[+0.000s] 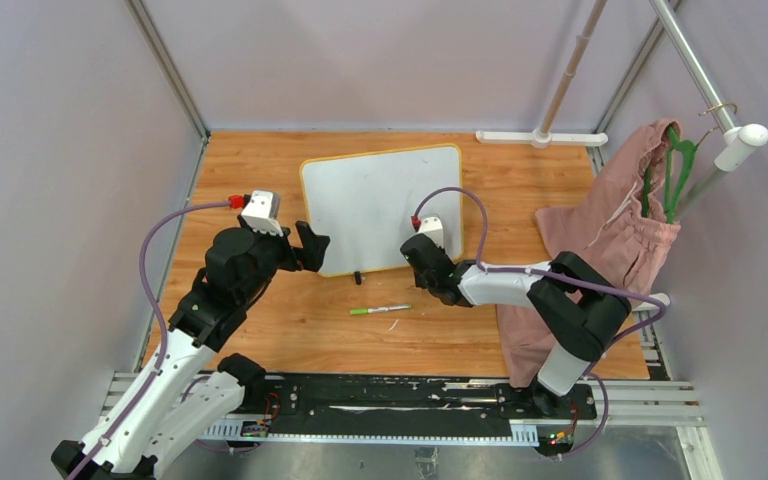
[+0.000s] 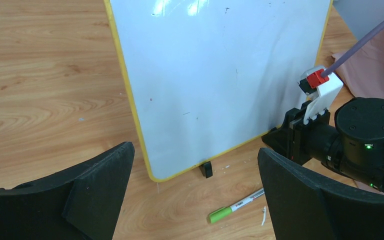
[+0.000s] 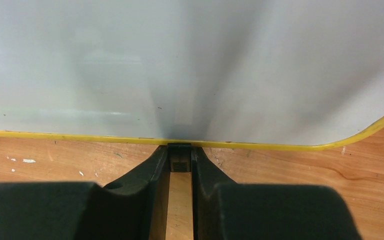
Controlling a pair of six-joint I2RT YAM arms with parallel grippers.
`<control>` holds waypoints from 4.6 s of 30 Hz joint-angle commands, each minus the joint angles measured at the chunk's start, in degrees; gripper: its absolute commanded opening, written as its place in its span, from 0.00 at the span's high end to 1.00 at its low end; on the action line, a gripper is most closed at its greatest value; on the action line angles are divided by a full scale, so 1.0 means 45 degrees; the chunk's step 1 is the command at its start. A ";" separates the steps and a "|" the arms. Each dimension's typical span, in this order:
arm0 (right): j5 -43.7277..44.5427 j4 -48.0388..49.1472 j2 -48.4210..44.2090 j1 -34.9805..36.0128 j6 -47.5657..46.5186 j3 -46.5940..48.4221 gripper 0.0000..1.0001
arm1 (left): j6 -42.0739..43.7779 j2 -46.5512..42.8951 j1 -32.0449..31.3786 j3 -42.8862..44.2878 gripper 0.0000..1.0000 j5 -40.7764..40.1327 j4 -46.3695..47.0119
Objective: Write a sentence on the whiteboard
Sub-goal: Move the whiteboard to the center of the board, then open the whiteboard marker at the center of the board.
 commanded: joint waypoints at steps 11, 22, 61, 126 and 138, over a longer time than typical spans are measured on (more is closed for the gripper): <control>-0.0027 -0.3731 -0.2072 0.0347 0.0168 -0.0819 0.49 | 0.0004 -0.0278 -0.0098 0.0009 0.00 0.0169 0.0193; -0.2639 -0.3428 -0.7147 0.2670 -0.3885 -0.2088 0.49 | 0.0023 -0.0612 -0.0098 -0.0028 0.00 0.0349 0.0316; -0.6038 -0.2753 0.0426 0.2843 -0.6185 0.1357 0.64 | 0.0244 -0.1831 -0.0103 -0.0071 0.00 -0.0613 0.0173; -0.5044 -0.0826 -1.1573 0.3358 -0.1463 -0.1446 1.00 | -0.6615 0.0682 -0.0165 -0.0702 0.01 0.8265 0.7727; -0.5999 0.1263 -1.0037 0.3375 -0.1504 0.0370 1.00 | -0.6990 0.0885 -0.0235 -0.0054 0.07 0.9360 0.7878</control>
